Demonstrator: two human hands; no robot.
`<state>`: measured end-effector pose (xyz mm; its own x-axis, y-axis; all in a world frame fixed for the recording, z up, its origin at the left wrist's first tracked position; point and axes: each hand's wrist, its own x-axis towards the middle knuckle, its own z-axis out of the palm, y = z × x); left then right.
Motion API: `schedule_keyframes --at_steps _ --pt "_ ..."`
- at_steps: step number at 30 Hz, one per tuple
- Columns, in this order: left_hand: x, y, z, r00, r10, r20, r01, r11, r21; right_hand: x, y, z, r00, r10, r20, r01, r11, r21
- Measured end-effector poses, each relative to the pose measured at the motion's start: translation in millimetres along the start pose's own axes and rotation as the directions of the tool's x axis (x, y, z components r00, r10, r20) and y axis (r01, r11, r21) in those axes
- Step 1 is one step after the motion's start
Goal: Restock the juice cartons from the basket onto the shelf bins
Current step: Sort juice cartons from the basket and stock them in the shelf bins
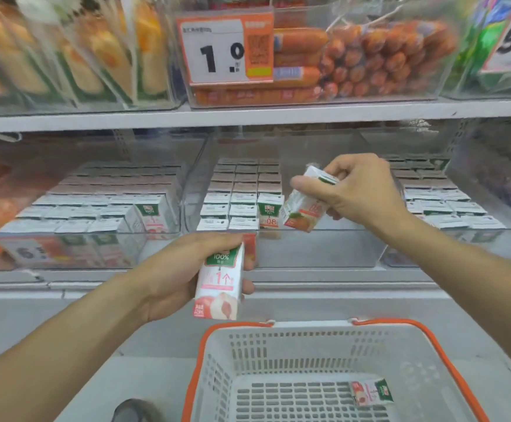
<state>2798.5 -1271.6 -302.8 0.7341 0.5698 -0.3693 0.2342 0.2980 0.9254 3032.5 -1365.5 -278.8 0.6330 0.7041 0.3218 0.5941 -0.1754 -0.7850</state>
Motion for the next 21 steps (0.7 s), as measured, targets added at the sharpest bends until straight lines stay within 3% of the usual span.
schedule_keyframes --at_steps 4,9,16,18,21 --pt "-0.8 -3.5 -1.4 0.998 0.001 -0.055 -0.001 1.0 0.012 21.9 -2.0 15.6 0.993 -0.015 0.117 0.01 0.999 0.042" --pt "-0.8 -3.1 -4.7 0.995 -0.018 -0.098 0.024 0.998 0.06 29.9 9.2 32.2 0.946 -0.07 0.316 0.155 0.955 -0.253" --pt "5.3 -5.8 -8.1 0.996 0.078 -0.035 -0.064 0.953 0.295 25.4 25.3 56.3 0.951 0.007 0.308 0.084 0.956 -0.281" --pt "8.5 -9.4 -12.1 0.993 0.118 -0.03 -0.095 0.903 0.418 26.3 25.4 53.3 0.947 0.025 0.32 0.059 0.966 -0.252" --pt "8.0 -10.0 -17.2 0.966 0.259 0.017 -0.197 0.69 0.697 26.0 24.8 47.2 0.926 0.043 0.375 0.061 0.963 -0.262"
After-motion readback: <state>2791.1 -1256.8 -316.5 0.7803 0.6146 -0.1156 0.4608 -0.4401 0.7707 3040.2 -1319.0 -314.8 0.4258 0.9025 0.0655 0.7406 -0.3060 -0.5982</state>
